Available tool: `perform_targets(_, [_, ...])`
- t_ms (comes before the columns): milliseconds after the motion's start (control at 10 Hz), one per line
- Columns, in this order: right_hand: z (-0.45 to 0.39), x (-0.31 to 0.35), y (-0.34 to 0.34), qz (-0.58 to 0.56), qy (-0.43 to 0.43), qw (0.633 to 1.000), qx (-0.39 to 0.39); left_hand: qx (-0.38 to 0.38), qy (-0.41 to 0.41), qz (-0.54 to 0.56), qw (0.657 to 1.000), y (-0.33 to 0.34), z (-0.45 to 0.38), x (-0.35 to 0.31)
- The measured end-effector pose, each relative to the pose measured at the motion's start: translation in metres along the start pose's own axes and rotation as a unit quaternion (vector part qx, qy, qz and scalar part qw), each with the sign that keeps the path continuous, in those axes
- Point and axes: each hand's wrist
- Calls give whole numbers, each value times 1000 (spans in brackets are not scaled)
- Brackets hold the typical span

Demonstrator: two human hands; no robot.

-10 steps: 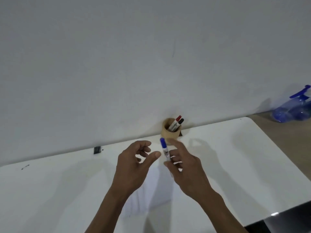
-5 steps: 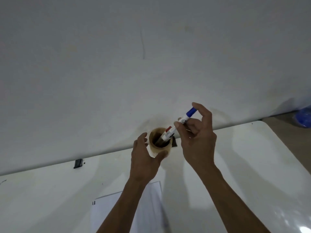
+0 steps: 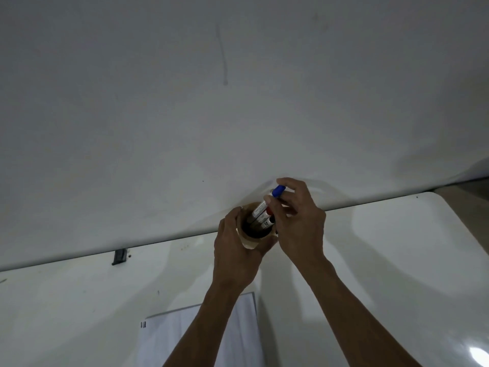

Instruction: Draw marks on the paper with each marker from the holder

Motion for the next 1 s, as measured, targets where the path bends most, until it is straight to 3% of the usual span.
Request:
perform_targets(300, [4, -6, 8, 62, -10, 998, 18, -7, -7, 12, 1000, 6, -4, 14])
perform_targets(1000, [2, -3, -10, 17, 20, 999, 38, -12, -33, 10, 999, 4, 1, 3])
Point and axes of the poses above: each hand's wrist, its own z-axis away from the middle knuckle, its own y-axis out of the palm, x = y × z, and after that the axes turned 14 degrees about -y, right-handed
